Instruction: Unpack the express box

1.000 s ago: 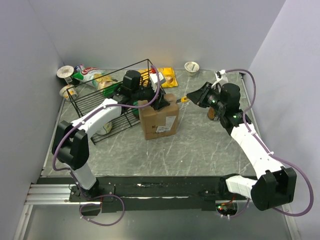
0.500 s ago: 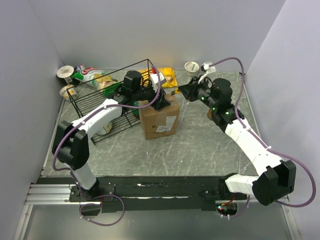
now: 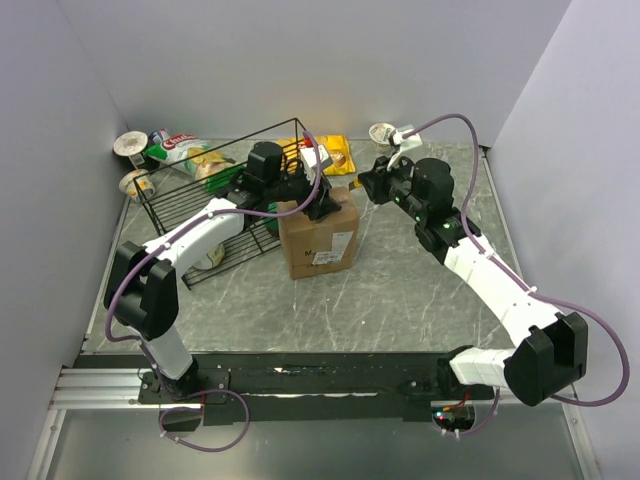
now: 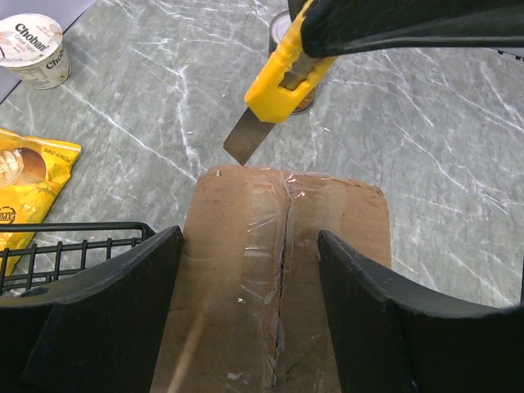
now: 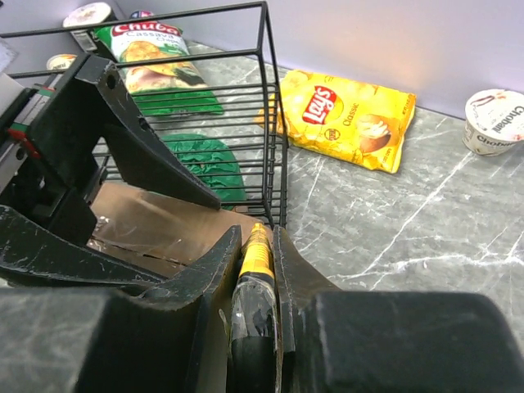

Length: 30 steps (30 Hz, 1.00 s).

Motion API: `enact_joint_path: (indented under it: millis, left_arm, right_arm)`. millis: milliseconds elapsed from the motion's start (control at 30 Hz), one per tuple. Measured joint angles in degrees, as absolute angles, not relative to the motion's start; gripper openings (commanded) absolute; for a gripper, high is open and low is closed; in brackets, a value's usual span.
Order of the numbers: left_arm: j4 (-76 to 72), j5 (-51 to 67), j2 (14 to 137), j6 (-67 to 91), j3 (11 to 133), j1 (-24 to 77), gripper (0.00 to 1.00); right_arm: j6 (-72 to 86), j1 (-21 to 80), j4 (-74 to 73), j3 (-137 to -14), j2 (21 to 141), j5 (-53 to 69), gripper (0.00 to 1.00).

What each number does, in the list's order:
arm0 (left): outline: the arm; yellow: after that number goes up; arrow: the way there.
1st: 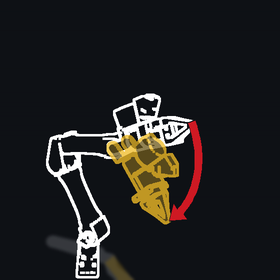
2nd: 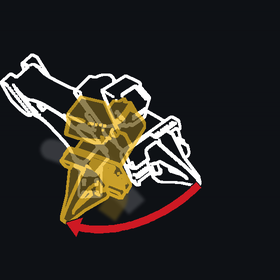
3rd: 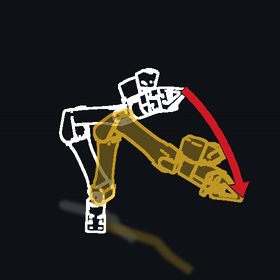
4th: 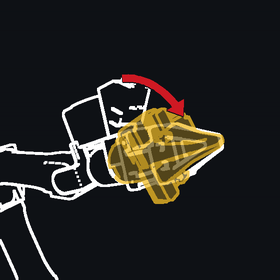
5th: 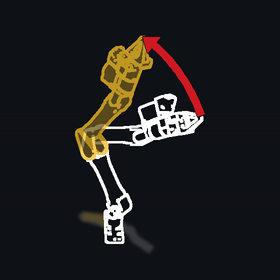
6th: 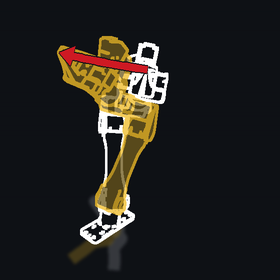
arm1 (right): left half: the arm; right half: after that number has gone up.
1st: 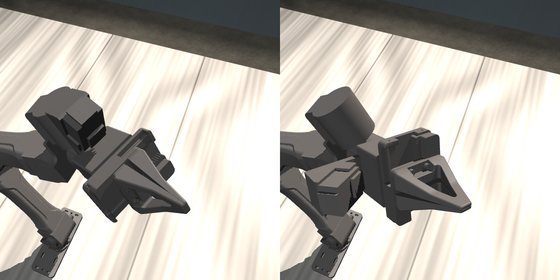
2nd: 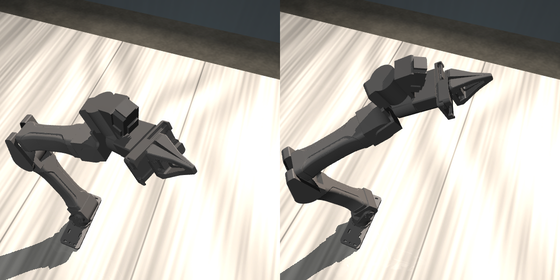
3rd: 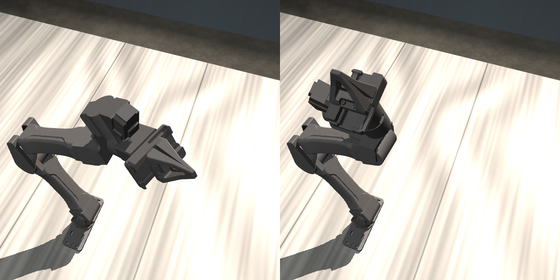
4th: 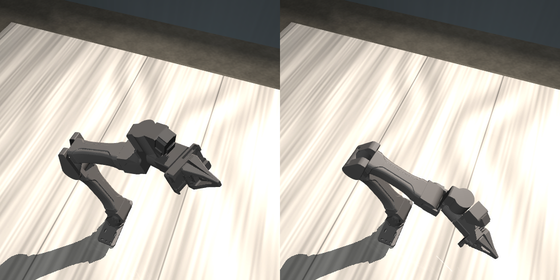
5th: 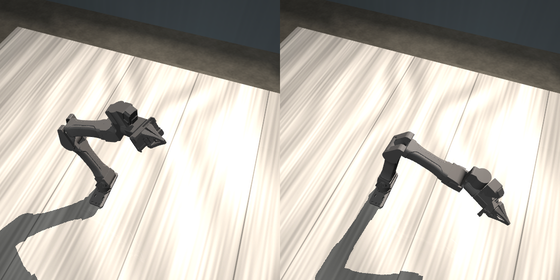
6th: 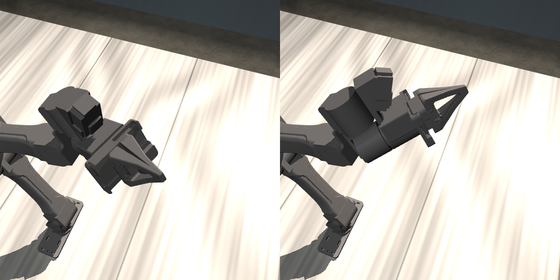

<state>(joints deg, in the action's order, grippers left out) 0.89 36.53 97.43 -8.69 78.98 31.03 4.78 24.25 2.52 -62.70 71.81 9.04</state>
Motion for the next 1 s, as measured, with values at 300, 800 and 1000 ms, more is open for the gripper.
enact_joint_path:
  millis: [300, 800, 1000]
  left_arm:
    - [0.71, 35.97, 97.43, -8.16, 78.98, 31.11, 0.7]
    - [-0.19, 30.17, 97.51, -7.38, 78.63, 32.21, 0.58]
    - [-1.32, 29.63, 98.06, -6.74, 78.63, 32.34, 0.54]
  right_arm:
    - [4.64, 24.8, 1.39, -62.7, 72.4, 8.91, 0.0]
    - [4.84, 26.0, -4.62, -63.11, 69.32, 7.05, 0.0]
    - [4.91, 26.02, -6.59, -63.11, 68.14, 6.83, 0.0]
